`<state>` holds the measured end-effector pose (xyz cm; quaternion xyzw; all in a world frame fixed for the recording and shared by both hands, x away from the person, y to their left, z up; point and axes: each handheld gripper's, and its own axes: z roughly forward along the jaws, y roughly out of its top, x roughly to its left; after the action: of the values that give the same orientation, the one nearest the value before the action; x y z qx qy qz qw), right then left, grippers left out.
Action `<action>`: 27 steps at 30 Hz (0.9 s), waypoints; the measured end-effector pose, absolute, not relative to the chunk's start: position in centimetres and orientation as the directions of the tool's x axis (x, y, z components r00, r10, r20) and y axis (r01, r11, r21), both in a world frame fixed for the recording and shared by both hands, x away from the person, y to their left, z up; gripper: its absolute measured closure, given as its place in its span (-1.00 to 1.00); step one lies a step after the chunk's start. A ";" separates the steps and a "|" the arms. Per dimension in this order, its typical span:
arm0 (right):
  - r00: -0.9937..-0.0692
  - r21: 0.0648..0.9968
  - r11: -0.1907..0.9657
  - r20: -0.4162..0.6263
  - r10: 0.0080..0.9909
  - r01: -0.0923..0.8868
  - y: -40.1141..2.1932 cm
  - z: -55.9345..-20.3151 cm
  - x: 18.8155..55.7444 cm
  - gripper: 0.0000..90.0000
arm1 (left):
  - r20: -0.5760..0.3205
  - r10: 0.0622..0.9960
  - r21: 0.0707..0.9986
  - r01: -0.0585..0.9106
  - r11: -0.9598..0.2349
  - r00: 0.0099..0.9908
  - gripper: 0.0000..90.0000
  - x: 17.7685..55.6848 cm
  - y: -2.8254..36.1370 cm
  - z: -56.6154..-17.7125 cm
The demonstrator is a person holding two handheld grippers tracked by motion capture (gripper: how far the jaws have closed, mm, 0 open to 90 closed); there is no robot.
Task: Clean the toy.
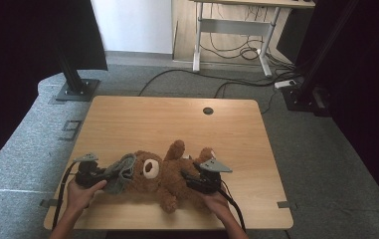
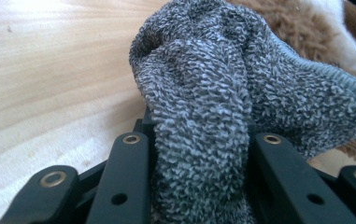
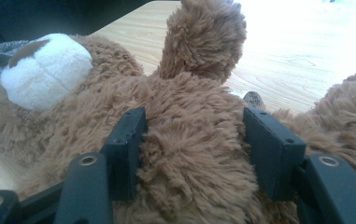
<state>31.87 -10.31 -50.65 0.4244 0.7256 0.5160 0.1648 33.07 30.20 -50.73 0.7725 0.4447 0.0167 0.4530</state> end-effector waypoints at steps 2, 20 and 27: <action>-0.585 0.889 0.108 0.198 0.787 0.445 -10.3 -50.7 31.9 -0.08 | -0.371 0.701 0.710 0.673 -0.207 0.608 0.51 32.8 30.1 -50.8; -0.578 0.888 0.101 0.202 0.790 0.448 -10.3 -50.7 32.0 -0.08 | -0.362 0.701 0.713 0.667 -0.217 0.614 0.51 31.4 30.3 -51.1; -0.578 0.887 0.093 0.212 0.788 0.452 -10.3 -50.7 32.1 -0.07 | -0.348 0.687 0.781 0.602 -0.164 0.638 0.51 30.9 30.1 -48.5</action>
<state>32.08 -10.33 -50.73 0.4298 0.7213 0.5184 0.1620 30.86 30.07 -48.50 0.7616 0.4231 0.0432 0.4889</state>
